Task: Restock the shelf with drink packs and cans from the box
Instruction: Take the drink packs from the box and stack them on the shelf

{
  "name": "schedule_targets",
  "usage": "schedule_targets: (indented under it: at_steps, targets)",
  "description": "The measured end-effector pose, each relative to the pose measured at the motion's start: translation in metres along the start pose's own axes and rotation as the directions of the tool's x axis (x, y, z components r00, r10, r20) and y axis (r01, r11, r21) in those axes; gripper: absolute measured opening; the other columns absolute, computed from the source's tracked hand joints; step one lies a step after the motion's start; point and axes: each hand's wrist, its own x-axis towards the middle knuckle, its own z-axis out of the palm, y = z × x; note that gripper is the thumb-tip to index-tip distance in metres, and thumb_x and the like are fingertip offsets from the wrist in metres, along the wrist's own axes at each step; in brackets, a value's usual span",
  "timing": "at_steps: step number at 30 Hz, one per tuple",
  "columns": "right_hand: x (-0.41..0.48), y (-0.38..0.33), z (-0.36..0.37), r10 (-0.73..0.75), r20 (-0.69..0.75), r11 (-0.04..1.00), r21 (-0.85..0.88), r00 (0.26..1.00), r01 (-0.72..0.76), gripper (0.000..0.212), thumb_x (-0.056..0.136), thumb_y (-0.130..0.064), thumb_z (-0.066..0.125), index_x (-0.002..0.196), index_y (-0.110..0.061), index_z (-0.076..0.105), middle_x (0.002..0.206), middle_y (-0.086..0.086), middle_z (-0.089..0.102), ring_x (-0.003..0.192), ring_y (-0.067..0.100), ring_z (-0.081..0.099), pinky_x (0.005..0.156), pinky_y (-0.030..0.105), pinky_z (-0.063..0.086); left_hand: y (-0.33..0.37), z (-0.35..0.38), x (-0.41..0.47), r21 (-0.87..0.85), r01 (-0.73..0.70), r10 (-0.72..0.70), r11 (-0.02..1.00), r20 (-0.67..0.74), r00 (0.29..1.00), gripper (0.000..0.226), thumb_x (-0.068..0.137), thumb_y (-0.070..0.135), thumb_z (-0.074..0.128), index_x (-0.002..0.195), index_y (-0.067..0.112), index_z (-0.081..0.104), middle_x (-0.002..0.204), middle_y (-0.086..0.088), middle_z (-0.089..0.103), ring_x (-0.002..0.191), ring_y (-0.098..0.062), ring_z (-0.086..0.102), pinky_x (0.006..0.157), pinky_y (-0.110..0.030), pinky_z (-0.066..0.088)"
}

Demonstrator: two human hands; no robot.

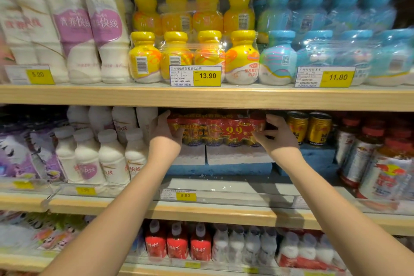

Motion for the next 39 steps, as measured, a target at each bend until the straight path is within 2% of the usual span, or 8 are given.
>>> schedule_targets:
  at_steps: [4,7,9,14,18,23,28,39]
  targets:
    - [-0.017,-0.004,-0.003,-0.008,0.0,0.984,0.177,1.0,0.008,0.065,0.087,-0.019,0.081,0.145,-0.02,0.05,0.134,0.001,0.063,0.109,0.015,0.068,0.092,0.035,0.059,0.005,-0.015,-0.021,-0.107,-0.012,0.012,0.994,0.002,1.0,0.057,0.094,0.023,0.071,0.144,0.008,0.05,0.141,-0.019,0.054,0.126,-0.035,0.054,0.103,-0.044,0.047]
    - [-0.036,-0.009,-0.008,-0.041,0.028,0.979,0.2,0.999,0.035,0.06,0.086,-0.027,0.081,0.139,-0.029,0.052,0.119,-0.015,0.066,0.102,0.002,0.067,0.078,0.015,0.055,0.002,-0.023,-0.037,-0.047,-0.012,0.012,0.999,0.015,1.0,0.046,0.094,0.033,0.068,0.124,0.001,0.057,0.122,-0.018,0.062,0.109,-0.034,0.061,0.089,-0.041,0.051]
    - [-0.055,-0.014,-0.011,-0.048,0.037,0.989,0.142,0.998,0.042,0.06,0.086,-0.041,0.079,0.139,-0.03,0.053,0.113,-0.026,0.062,0.099,0.003,0.066,0.079,0.018,0.052,-0.001,-0.03,-0.051,-0.054,-0.032,0.033,0.998,0.011,0.999,0.044,0.094,0.038,0.067,0.121,0.007,0.054,0.12,-0.008,0.056,0.107,-0.026,0.058,0.082,-0.033,0.046]
    - [-0.112,-0.034,-0.014,-0.061,0.054,0.982,0.182,0.997,0.05,0.057,0.089,-0.042,0.076,0.14,-0.032,0.052,0.128,-0.017,0.062,0.104,-0.015,0.059,0.079,0.01,0.045,-0.01,-0.047,-0.087,-0.274,-0.111,0.132,0.955,0.057,0.99,0.058,0.094,0.036,0.069,0.146,0.021,0.048,0.142,0.008,0.047,0.128,-0.004,0.048,0.11,-0.026,0.039]
    - [-0.155,-0.049,-0.013,-0.063,0.08,0.971,0.236,0.995,0.042,0.055,0.09,-0.038,0.077,0.138,-0.039,0.049,0.129,-0.017,0.061,0.103,-0.008,0.064,0.075,0.004,0.049,-0.024,-0.061,-0.11,-0.357,-0.12,0.168,0.926,0.108,0.98,0.058,0.092,0.038,0.072,0.144,0.029,0.048,0.143,0.011,0.052,0.13,0.001,0.049,0.109,-0.025,0.04]
    - [-0.217,-0.058,0.002,-0.019,0.091,0.955,0.295,0.996,-0.009,0.057,0.09,-0.031,0.079,0.139,-0.034,0.051,0.13,-0.014,0.061,0.105,0.003,0.067,0.082,0.018,0.056,-0.059,-0.079,-0.146,-0.421,-0.081,0.179,0.904,0.197,0.964,0.058,0.089,0.042,0.074,0.141,0.032,0.05,0.138,0.016,0.054,0.128,0.01,0.048,0.105,-0.019,0.04]
    - [-0.3,-0.031,0.029,0.076,0.134,0.953,0.281,0.988,-0.111,0.058,0.089,-0.035,0.079,0.14,-0.035,0.053,0.12,-0.019,0.066,0.106,0.009,0.069,0.085,0.018,0.054,-0.114,-0.09,-0.198,-0.472,0.005,0.161,0.882,0.312,0.936,0.053,0.092,0.03,0.074,0.14,0.029,0.052,0.14,0.008,0.057,0.13,0.001,0.052,0.109,-0.032,0.046]
    - [-0.472,0.101,0.112,0.425,0.314,0.883,0.063,0.849,-0.466,0.061,0.08,-0.037,0.084,0.136,-0.039,0.057,0.114,-0.015,0.069,0.103,0.006,0.068,0.086,0.023,0.057,-0.28,-0.034,-0.35,-0.293,0.347,-0.126,0.891,0.574,0.809,0.056,0.088,0.03,0.078,0.139,0.025,0.055,0.136,0.005,0.06,0.126,0.001,0.056,0.098,-0.024,0.053]
